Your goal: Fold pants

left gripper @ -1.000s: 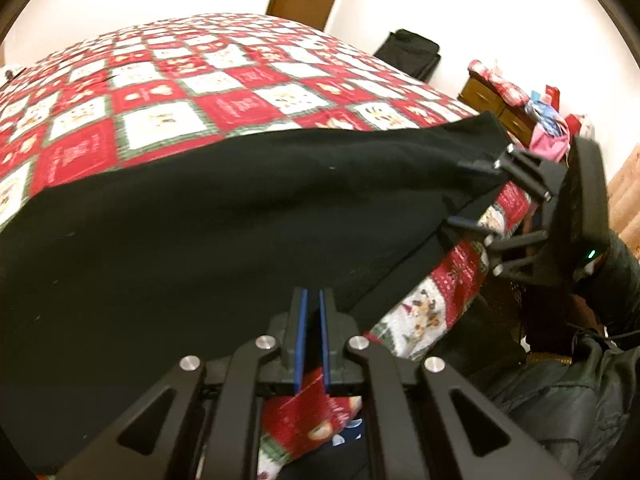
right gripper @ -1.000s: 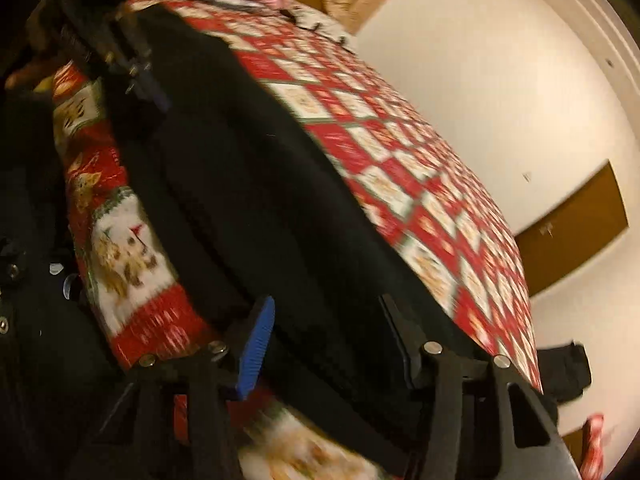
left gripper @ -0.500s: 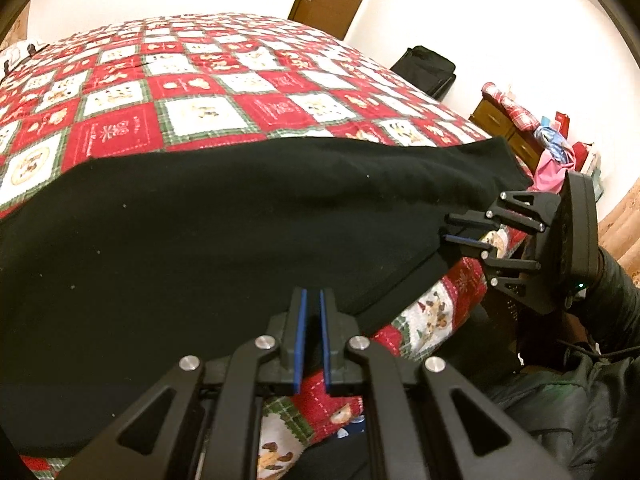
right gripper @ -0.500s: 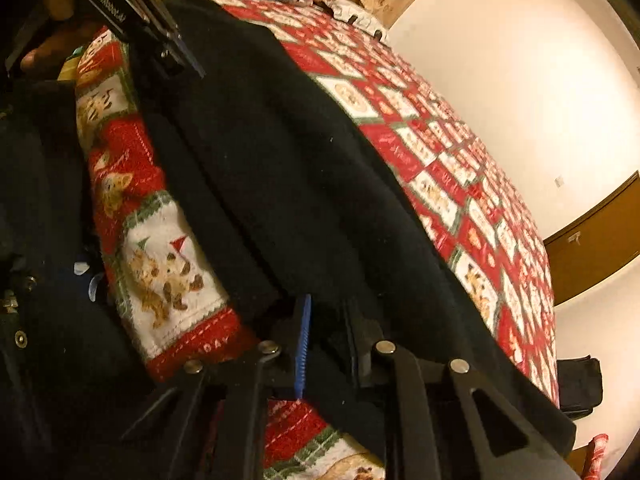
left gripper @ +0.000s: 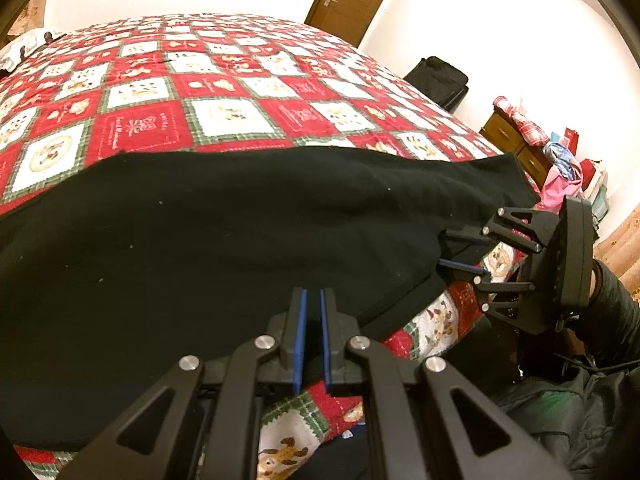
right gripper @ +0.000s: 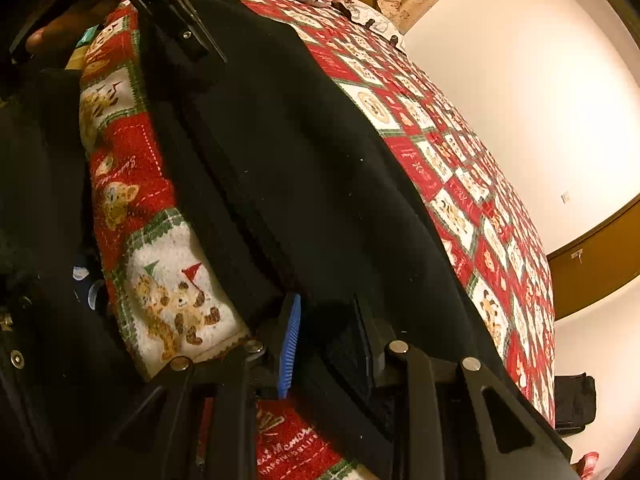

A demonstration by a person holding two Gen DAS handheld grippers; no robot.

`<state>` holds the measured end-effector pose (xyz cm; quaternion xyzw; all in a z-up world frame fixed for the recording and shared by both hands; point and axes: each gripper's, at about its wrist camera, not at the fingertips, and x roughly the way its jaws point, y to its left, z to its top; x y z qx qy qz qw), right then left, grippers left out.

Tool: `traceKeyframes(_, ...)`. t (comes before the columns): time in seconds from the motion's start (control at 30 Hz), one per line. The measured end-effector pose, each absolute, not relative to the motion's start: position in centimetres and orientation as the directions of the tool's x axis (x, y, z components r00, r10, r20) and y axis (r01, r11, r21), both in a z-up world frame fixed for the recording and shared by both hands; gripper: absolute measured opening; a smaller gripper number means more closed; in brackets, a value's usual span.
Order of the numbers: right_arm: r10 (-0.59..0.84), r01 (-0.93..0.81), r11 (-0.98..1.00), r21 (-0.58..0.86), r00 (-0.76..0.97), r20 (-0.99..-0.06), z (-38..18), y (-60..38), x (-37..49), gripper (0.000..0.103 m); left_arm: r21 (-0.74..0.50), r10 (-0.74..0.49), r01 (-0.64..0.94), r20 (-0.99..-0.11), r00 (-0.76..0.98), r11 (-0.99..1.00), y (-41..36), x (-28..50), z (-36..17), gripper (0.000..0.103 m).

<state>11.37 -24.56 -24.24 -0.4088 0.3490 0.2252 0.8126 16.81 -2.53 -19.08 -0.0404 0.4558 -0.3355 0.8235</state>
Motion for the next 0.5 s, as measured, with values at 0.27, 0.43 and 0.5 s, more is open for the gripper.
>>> traceKeyframes(0.27, 0.135, -0.679, 0.585, -0.443, 0.62, -0.773, -21.6, -24.7, 9.2, 0.002, -0.382, -0.594, 0.499, -0.706, 0.385, 0.778, -1.2, 16.9, -18.3, 0.007)
traceKeyframes(0.43, 0.137, -0.682, 0.596, -0.424, 0.607, -0.783, -21.6, -24.9, 8.4, 0.002, -0.384, -0.593, 0.494, -0.706, 0.388, 0.78, -1.0, 17.1, -18.2, 0.007)
traceKeyframes(0.5, 0.136, -0.675, 0.6, -0.429, 0.614, -0.777, -21.5, -25.0, 8.2, 0.001, -0.38, -0.591, 0.499, -0.712, 0.381, 0.779, -1.2, 16.9, -18.3, 0.007)
